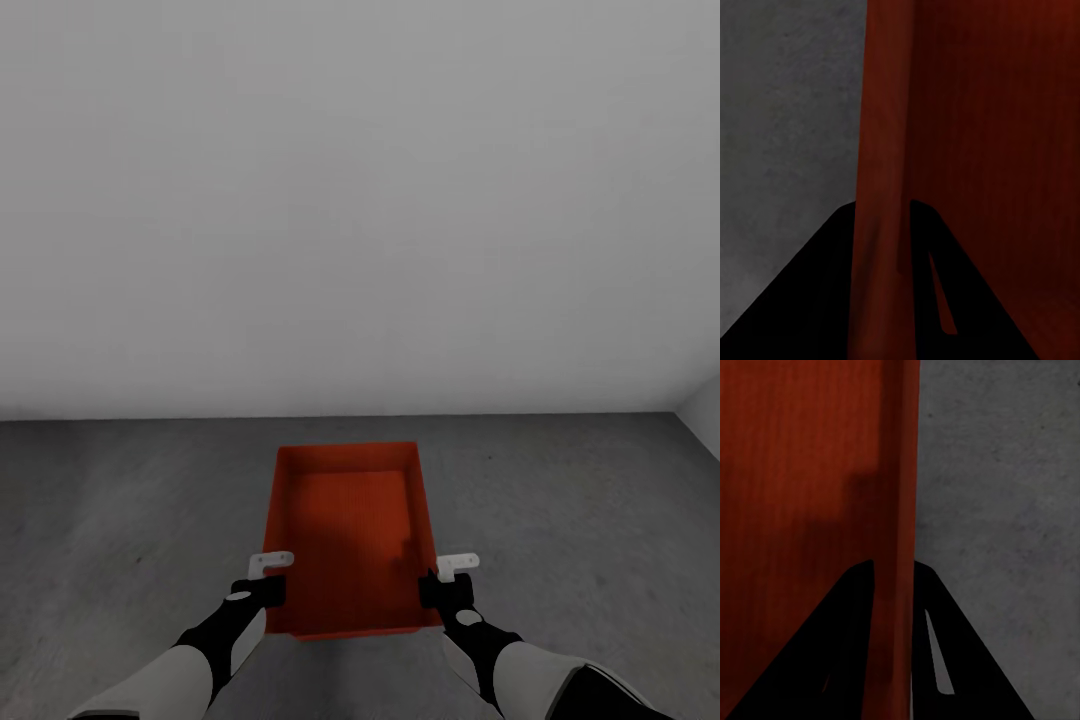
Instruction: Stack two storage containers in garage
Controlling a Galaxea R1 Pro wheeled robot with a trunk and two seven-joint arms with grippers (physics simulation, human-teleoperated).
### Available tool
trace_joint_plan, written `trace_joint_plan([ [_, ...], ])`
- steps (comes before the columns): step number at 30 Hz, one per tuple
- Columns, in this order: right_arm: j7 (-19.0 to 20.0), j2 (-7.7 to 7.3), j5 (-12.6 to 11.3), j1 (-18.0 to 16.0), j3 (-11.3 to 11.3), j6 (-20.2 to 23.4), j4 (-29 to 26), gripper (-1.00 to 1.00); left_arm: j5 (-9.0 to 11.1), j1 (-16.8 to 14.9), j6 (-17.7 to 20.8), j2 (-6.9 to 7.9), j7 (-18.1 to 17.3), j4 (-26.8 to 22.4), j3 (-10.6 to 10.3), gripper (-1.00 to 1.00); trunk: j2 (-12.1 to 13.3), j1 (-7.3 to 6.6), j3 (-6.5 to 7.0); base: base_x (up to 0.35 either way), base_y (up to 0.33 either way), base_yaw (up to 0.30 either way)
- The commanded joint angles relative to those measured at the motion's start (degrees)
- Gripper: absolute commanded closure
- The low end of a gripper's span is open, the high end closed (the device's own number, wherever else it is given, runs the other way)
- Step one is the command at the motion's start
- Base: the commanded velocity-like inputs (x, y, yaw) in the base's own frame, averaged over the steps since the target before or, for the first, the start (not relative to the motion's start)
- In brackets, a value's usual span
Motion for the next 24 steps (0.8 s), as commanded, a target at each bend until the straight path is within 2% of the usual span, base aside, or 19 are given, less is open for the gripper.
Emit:
trace_joint_plan([
  [1, -0.1, 0.0, 0.0, 0.0, -2.1, 0.0, 0.1, 1.0, -0.2, 0.0, -0.6, 2.24, 0.4, -0.4, 1.5, 1.0, 0.0, 0.0, -0.05, 0.0, 0.0, 0.0],
  [24, -0.1, 0.0, 0.0, 0.0, -2.1, 0.0, 0.1, 1.0, -0.2, 0.0, -0.6, 2.23, 0.4, -0.4, 1.5, 1.0, 0.0, 0.0, -0.05, 0.0, 0.0, 0.0],
])
